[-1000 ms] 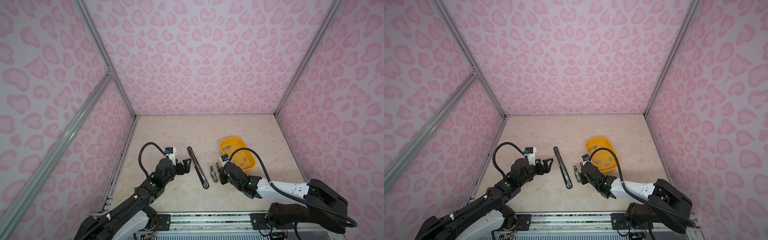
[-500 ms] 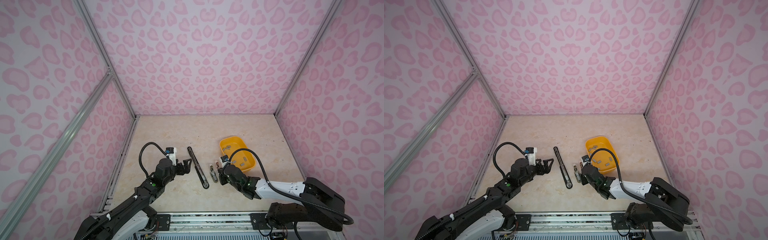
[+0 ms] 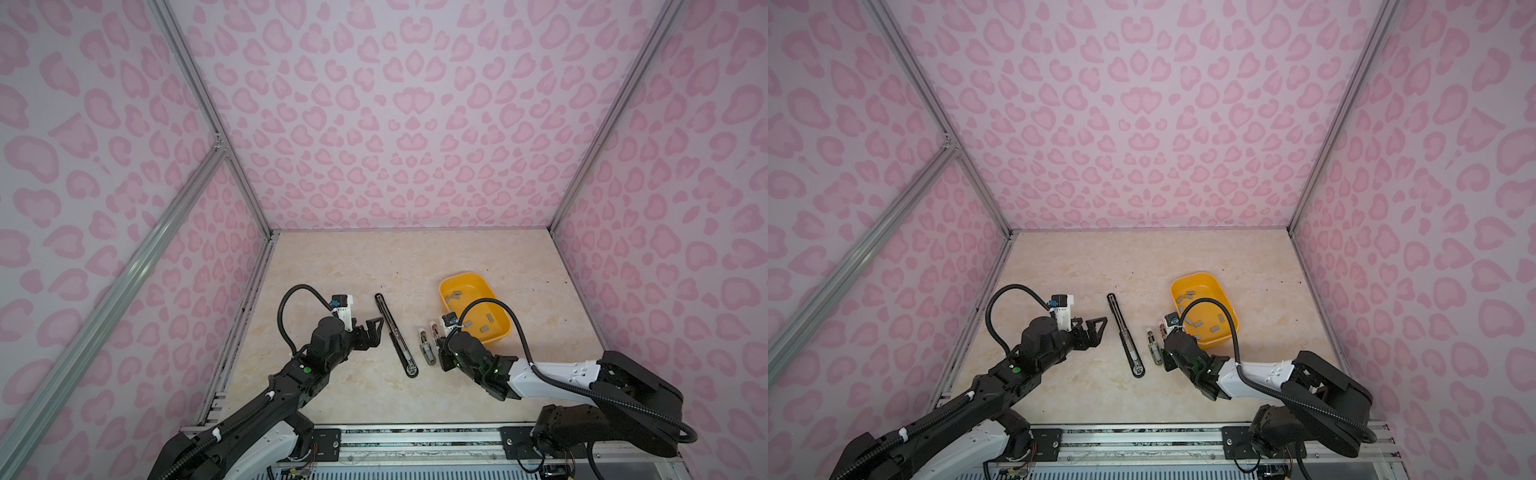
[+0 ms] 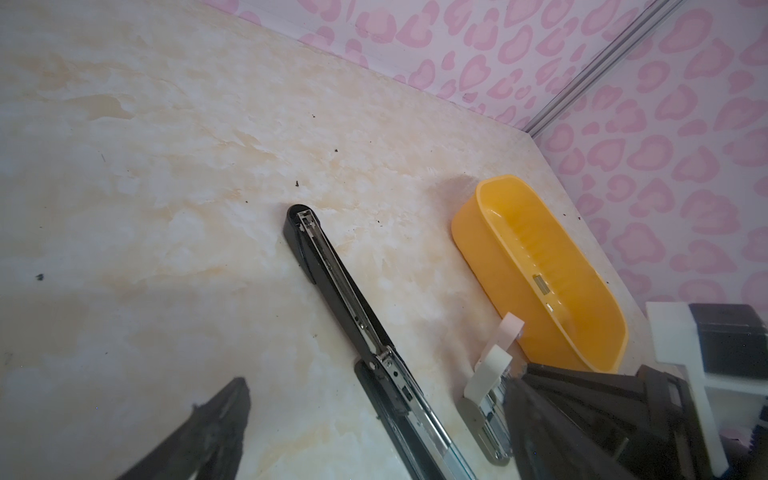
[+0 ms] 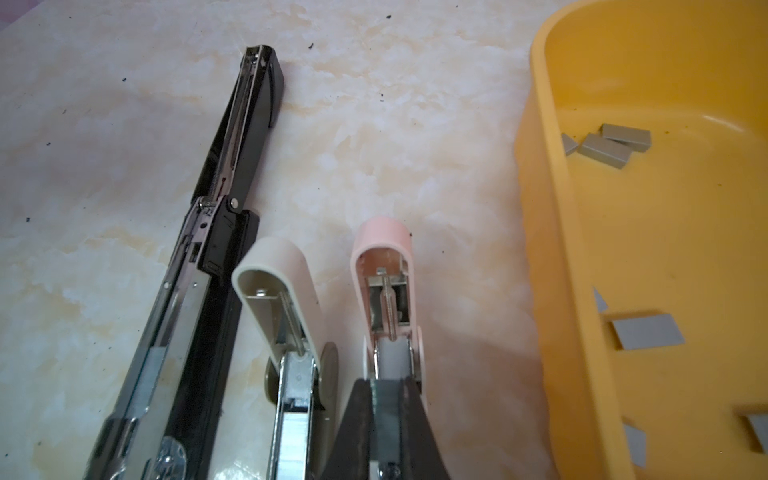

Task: Load the staples into the stapler
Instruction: 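Lower the staple strip into the open pink stapler's channel with the right gripper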

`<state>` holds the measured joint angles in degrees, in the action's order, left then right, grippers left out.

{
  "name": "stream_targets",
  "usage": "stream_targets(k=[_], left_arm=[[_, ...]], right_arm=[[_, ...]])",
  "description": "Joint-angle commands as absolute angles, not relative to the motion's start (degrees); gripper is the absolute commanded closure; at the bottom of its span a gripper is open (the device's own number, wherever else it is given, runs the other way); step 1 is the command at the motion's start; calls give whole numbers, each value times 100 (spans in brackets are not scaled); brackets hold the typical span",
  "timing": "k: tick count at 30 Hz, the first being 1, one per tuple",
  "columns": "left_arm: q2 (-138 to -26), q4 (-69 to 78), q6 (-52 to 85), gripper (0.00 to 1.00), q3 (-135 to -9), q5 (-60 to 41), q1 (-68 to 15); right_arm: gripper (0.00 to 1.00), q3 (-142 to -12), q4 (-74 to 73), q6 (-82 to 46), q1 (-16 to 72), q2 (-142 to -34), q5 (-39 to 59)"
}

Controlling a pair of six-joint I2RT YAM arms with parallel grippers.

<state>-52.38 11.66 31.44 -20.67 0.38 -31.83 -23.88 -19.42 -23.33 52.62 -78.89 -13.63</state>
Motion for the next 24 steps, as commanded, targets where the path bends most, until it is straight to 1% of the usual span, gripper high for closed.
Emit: stream_targets(k=[1, 24], left_arm=[[-5215, 1302, 3129, 4, -2065, 40, -3173], [-5189, 1294, 3129, 4, -2070, 62, -3173]], right_arm=[[94, -2348, -2170, -2271, 5249, -7960, -1406], [95, -2347, -2328, -2203, 5168, -8200, -1296]])
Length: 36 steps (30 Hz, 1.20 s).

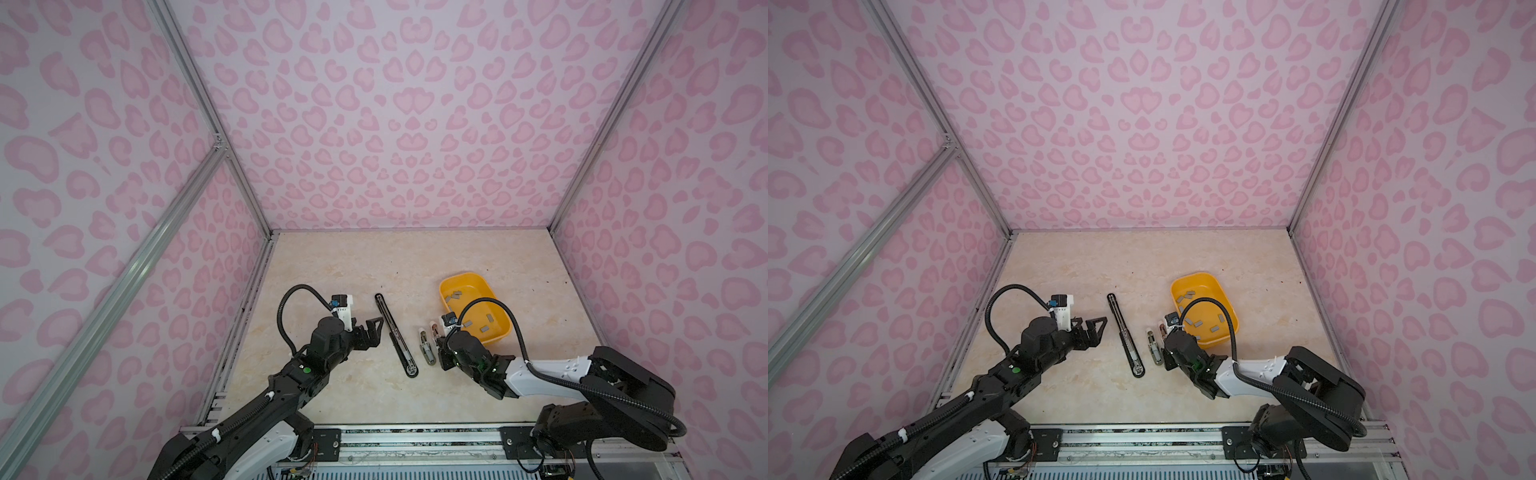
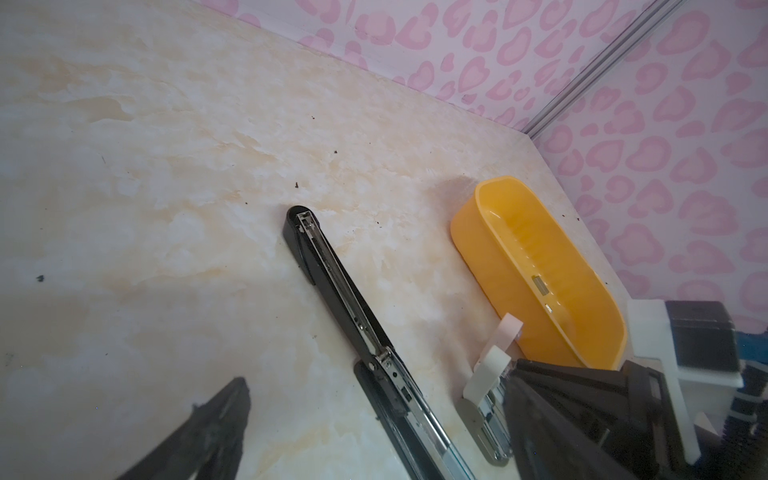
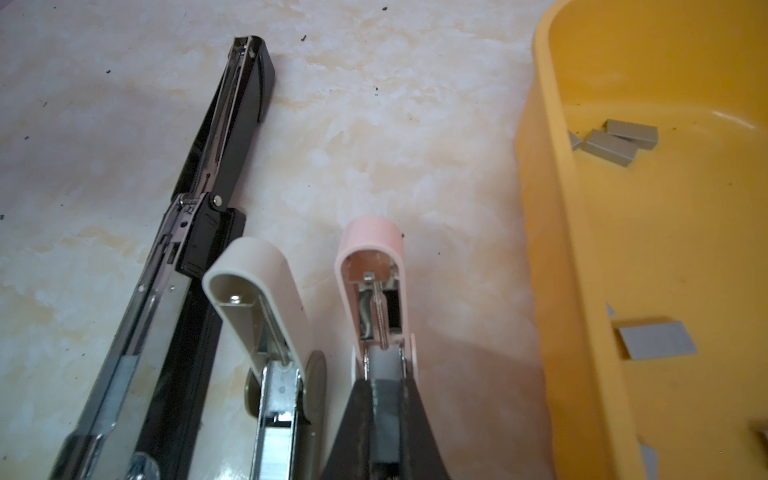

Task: Load the staples into the stapler
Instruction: 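Lower the staple strip into the open pink stapler's channel with the right gripper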

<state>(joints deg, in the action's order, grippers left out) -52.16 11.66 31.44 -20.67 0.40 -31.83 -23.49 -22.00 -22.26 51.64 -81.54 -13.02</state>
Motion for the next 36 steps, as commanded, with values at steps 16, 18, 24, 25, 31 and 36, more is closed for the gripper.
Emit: stream_targets(k=[16, 18, 24, 25, 31, 36], left_arm=[[-5179, 1284, 3129, 4, -2062, 66, -3173], [-5181, 1284, 3129, 4, -2057, 62, -3173], [-5177, 1284, 3129, 4, -2059, 62, -3173], [-5182, 1290, 3129, 4, -2062, 63, -3173], [-5194, 1283, 3129, 4, -2063, 54, -3173], [-5189, 1291, 3129, 4, -2063, 62, -3173]], right_arm=[[96, -2347, -2373, -2249, 5159, -8323, -1292], [96, -2338, -2372, -2266, 5158, -8328, -1292], [97, -2246, -2330, -2364, 5160, -8237, -1279], [97, -2218, -2312, -2380, 5168, -8207, -1275], [96, -2101, -2267, -2450, 5200, -8067, -1230], [96, -2018, -2293, -2522, 5227, -8051, -1257]])
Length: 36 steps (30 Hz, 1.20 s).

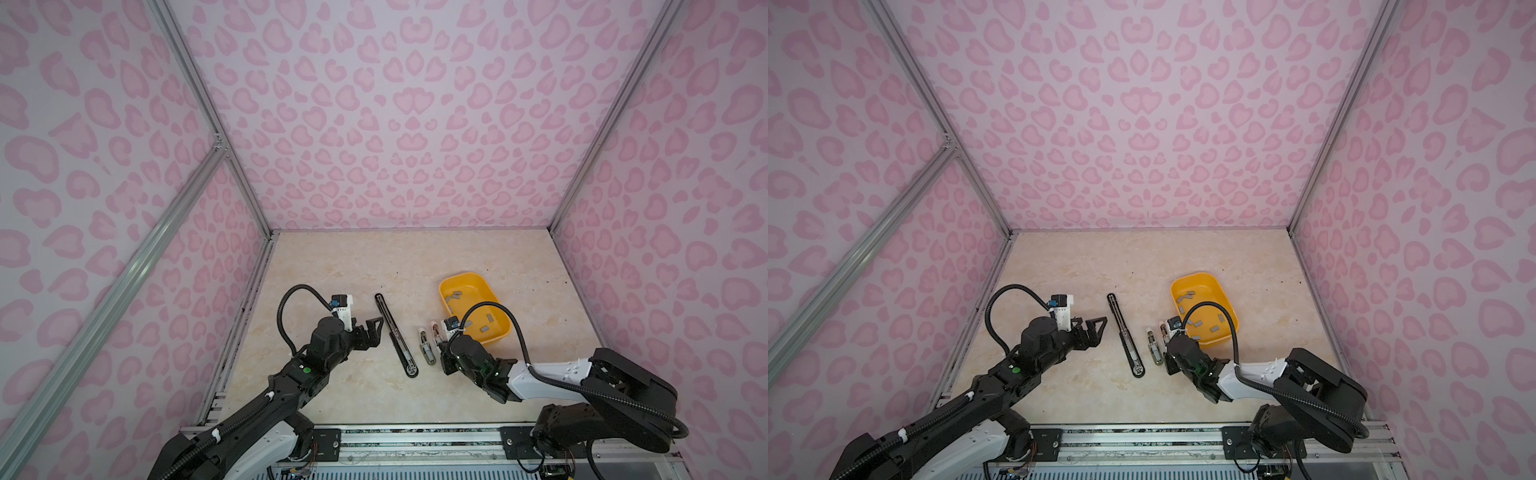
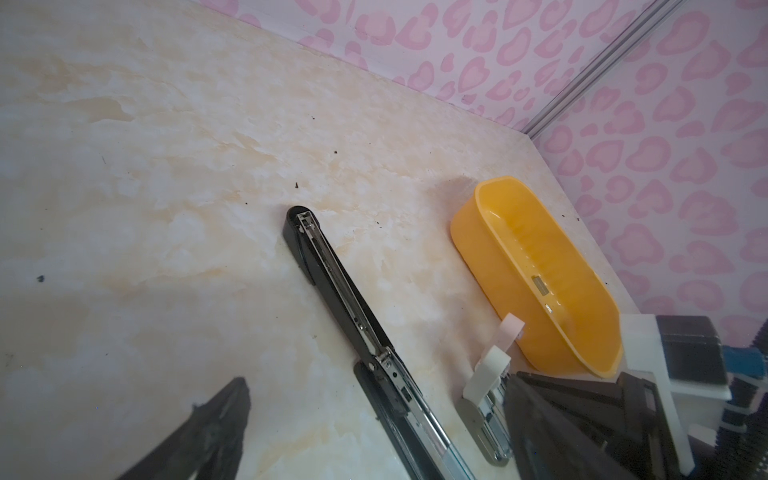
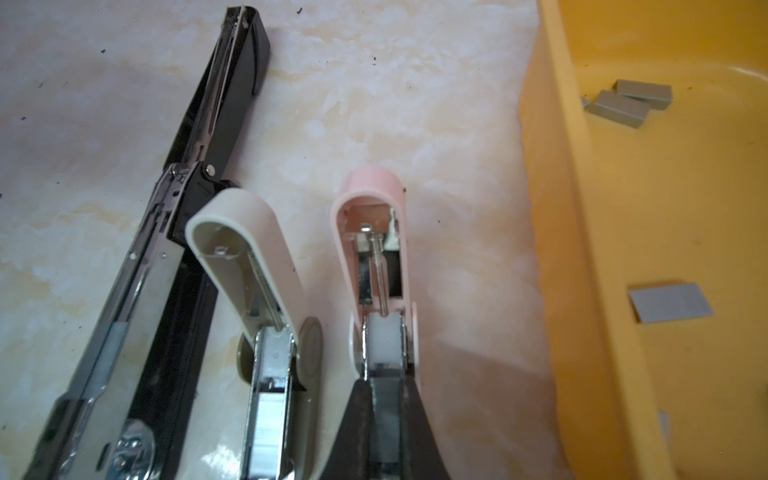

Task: Load the staples into the stapler
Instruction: 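Lower the staple strip into the open pink stapler's channel with the right gripper, then open the right gripper over the pink stapler while the left arm reaches forward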

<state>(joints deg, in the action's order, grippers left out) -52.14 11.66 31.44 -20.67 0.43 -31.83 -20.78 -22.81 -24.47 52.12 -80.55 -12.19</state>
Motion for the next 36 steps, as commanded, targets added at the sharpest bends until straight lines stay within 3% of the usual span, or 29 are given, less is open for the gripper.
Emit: stream_targets(k=[1, 9, 14, 18, 27, 30, 36], left_arm=[[-5184, 1292, 3133, 4, -2059, 62, -3173], [-5170, 1288, 3129, 4, -2061, 62, -3173], [-5160, 1284, 3129, 4, -2057, 69, -3173], [-5160, 1284, 3136, 4, -2054, 62, -3172], [-5098, 1153, 3193, 4, -2116, 141, -3173], [-5019, 141, 4165, 4, -2564, 399, -3132], [-5216, -913, 5482, 4, -3999, -719, -3129]], right_arm=[[96, -2004, -2294, -2527, 5228, -8051, -1265], [94, -2022, -2284, -2548, 5251, -8080, -1286], [71, -2048, -2251, -2561, 5255, -8047, -1310], [64, -2090, -2148, -2551, 5255, -7942, -1336], [63, -2108, -1844, -2561, 5255, -7381, -1402], [63, -2123, -1700, -2567, 5272, -7082, -1315], [60, -2359, -1316, -2476, 5505, -6641, -1399]])
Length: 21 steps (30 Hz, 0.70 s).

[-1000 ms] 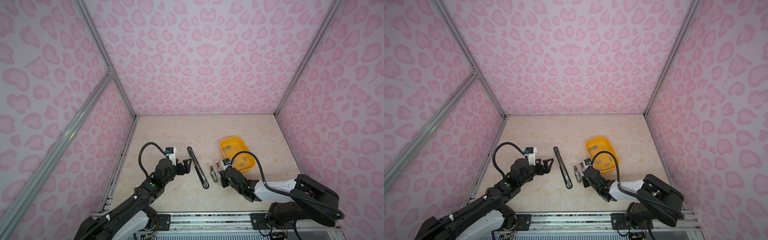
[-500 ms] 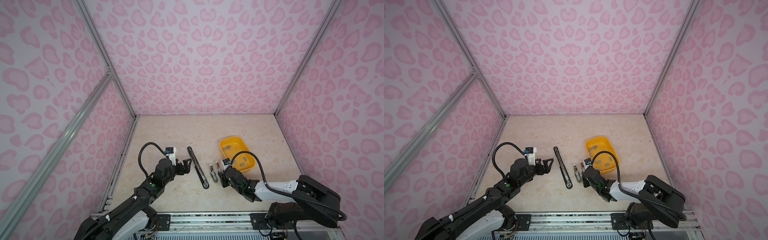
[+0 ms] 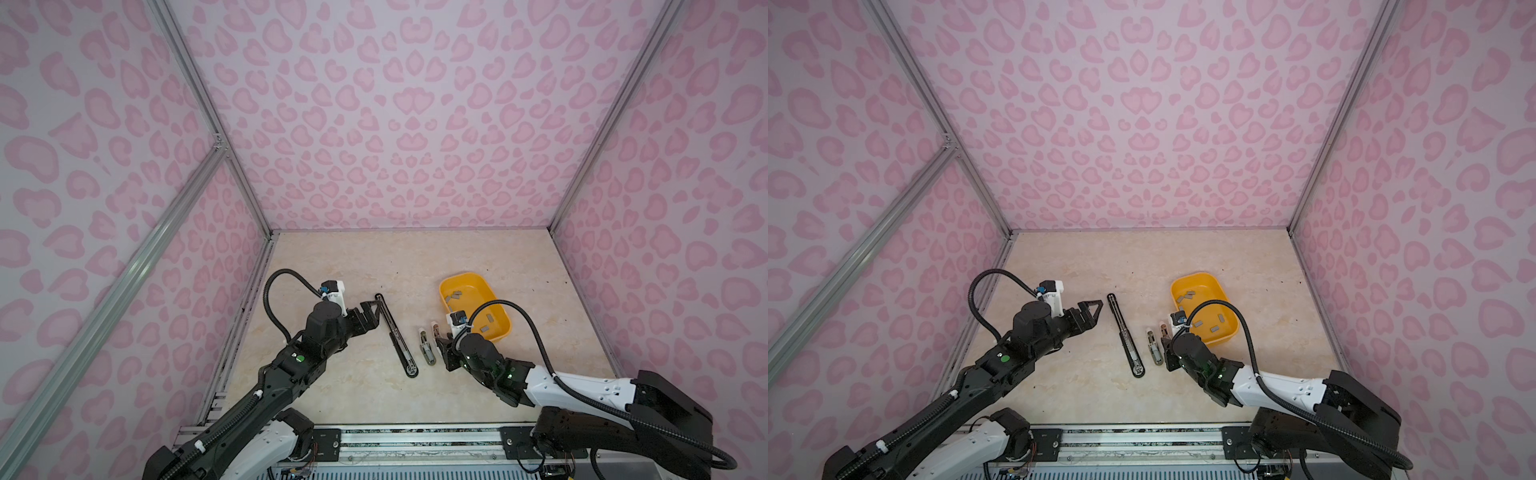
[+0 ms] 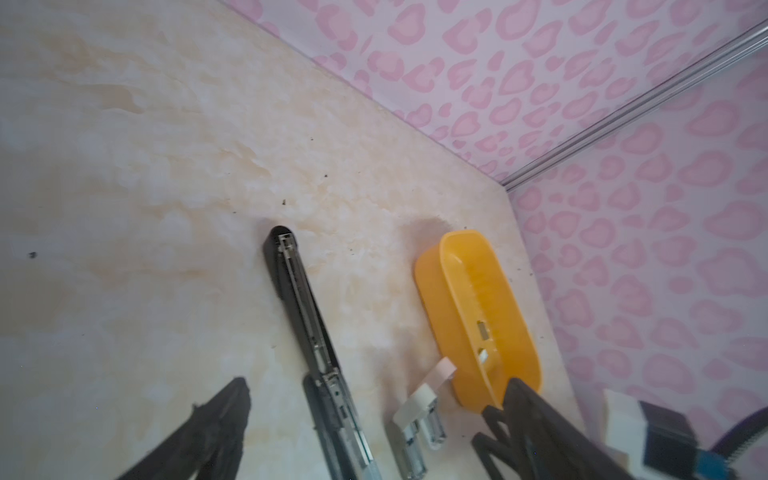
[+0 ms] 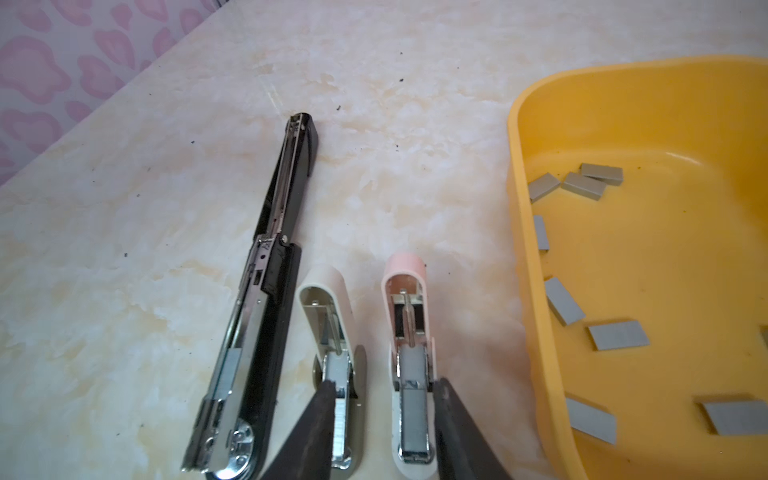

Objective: Load the staples into the stapler

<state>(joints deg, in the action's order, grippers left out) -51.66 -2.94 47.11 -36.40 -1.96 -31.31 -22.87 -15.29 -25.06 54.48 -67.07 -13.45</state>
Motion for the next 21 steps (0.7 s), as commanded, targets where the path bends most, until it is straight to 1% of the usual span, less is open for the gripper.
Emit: stream_targets(k=[1, 3, 8, 14, 21], left_arm=[[-5199, -1066, 5574, 4, -4188, -791, -3138], [-5073, -1363, 5747, 4, -4415, -705, -3184], [-4844, -1516, 5847, 4, -4510, -775, -3258], [-4561, -1631, 5826, 4, -4236, -767, -3278], [-4125, -2563, 6399, 3, -4181, 267, -3322]], right_arm=[[60, -2393, -1293, -2486, 5547, -6637, -1406], [59, -2422, -1299, -2517, 5605, -6668, -1439], [59, -2447, -1413, -2652, 5651, -6904, -1472], [59, -2701, -1390, -2650, 5702, -7194, -1526], [60, -2806, -1532, -2664, 5816, -7406, -1574]])
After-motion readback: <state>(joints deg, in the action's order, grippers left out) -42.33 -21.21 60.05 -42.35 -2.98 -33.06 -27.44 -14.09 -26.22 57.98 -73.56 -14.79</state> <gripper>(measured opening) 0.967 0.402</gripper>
